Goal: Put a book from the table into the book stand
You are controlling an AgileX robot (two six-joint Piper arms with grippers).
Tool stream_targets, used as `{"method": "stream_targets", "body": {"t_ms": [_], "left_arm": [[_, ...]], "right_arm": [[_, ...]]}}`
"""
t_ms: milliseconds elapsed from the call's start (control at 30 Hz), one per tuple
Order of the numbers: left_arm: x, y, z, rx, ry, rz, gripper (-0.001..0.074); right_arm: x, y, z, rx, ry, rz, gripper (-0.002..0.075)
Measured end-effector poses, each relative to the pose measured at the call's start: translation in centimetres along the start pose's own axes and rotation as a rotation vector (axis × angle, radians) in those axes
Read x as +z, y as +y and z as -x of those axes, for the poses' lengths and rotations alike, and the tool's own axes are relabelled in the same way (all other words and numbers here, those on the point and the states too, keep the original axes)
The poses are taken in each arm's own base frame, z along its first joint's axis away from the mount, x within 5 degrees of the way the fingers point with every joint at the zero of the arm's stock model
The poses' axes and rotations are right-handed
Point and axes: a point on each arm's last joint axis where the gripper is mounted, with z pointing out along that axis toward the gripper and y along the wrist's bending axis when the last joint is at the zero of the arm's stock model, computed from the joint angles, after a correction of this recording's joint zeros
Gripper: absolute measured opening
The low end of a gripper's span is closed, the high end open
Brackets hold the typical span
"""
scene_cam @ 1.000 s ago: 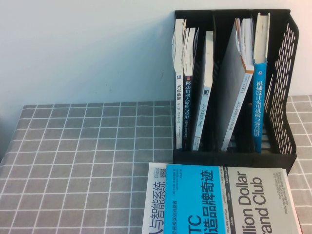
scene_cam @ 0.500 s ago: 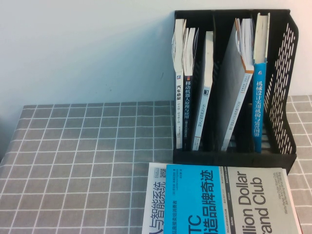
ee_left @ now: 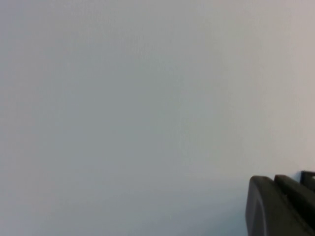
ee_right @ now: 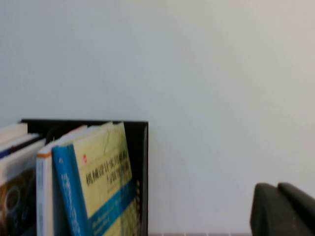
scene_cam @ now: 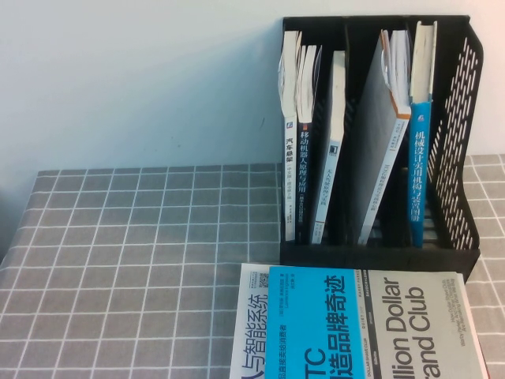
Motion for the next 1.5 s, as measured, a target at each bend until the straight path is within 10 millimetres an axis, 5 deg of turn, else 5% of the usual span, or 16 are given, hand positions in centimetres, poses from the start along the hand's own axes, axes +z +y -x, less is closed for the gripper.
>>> {"method": "stream_targets", "body": {"t_ms": [167, 333, 533, 733, 900, 1167, 1500], "left_arm": [[0.4, -0.4, 2.1, -0.065, -0.01, -0.001, -0.0004], [1.4, -0.2, 0.8, -0.243, 0.151, 0.041, -0.0003], [3.6, -0.8, -3.2, -0.369, 0.567, 0.043, -0.0003], [5.2, -3.0, -5.4, -0.425, 0.794, -0.133, -0.0003], [5.7, -4.6, -6.3, -0.46, 0.883, -0.268, -0.0003], [6.6, -5.6, -7.2, -0.647, 0.967, -0.255, -0.0003], [6.7, -6.3, -7.4, -0.728, 1.007, -0.295, -0.0003]], "right_arm": [[0.2, 0.1, 3.0, 0.011, 0.234, 0.021, -0.0003], [2.3, 0.7, 3.1, 0.091, 0.502, 0.071, -0.0003], [5.5, 2.0, 0.1, 0.115, 0.864, 0.217, -0.0003], [9.2, 3.2, -3.6, 0.125, 1.119, 0.397, -0.0003], [12.1, 3.8, -6.7, 0.163, 1.203, 0.47, -0.0003], [14.8, 4.0, -11.7, 0.208, 1.328, 0.491, -0.0003], [16.1, 4.6, -14.0, 0.299, 1.336, 0.518, -0.0003]]}}
